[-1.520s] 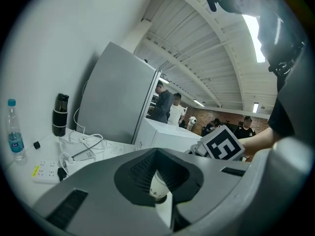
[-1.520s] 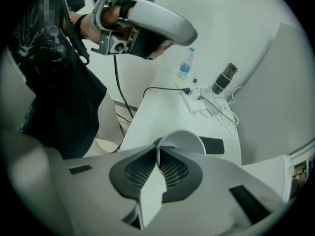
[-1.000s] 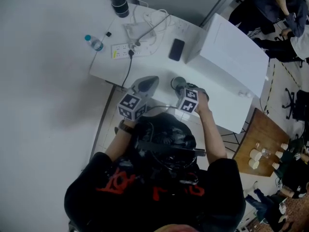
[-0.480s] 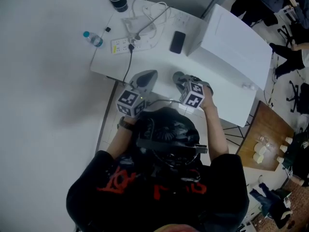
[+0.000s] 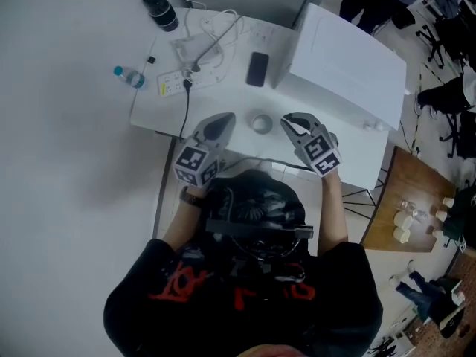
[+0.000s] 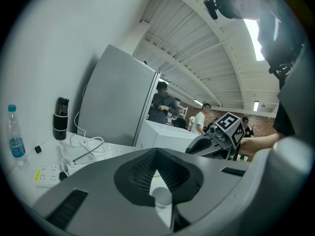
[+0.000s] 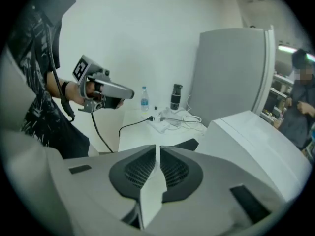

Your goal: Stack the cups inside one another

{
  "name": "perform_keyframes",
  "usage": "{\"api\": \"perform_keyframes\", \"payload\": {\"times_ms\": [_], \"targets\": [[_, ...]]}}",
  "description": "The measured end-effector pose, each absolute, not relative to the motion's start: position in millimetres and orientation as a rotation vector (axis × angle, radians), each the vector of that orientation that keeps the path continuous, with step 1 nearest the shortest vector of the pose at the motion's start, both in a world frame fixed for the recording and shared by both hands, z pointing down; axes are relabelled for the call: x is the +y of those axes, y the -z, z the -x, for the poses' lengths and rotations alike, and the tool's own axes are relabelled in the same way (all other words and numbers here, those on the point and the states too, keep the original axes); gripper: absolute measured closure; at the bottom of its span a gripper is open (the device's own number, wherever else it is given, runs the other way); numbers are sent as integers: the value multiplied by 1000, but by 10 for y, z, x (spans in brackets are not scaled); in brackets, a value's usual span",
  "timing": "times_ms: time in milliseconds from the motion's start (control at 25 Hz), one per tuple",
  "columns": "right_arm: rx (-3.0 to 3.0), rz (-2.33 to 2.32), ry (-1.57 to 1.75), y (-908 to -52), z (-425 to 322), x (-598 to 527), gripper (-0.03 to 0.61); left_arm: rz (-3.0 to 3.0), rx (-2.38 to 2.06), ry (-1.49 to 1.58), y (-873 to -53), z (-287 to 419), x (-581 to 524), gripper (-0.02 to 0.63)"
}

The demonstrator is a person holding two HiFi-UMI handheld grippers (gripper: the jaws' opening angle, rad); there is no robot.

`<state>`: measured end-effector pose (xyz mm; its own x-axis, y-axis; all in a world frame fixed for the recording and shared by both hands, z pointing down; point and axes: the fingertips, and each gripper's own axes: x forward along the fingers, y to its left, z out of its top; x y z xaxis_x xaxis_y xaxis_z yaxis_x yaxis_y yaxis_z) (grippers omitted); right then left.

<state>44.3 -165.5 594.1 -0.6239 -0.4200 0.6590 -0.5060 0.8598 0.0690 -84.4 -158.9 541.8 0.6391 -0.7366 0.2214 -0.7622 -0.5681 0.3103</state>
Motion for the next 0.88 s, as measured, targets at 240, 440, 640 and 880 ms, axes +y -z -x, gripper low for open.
{"api": "perform_keyframes", "payload": {"times_ms": [240,440,640,880], "targets": [[-2516,-917,-350,-5597,-751,-1747,571,-2514,-1154,-113,-5372,694,-1639,611],[-2674,-1119,-396,-5238,-1021,-1767,572,-2555,-1102,-108,-5306,483,-1675,611],[-2744,-1370,-407,-4923,-1269,-1781,575,-2638,-1123,-71,-5025,439,-1736,611],[-2694,-1516,-293,-4733,-1438,-1775,575,-2696,-1098,-16,-4749,293,-1833,611]]}}
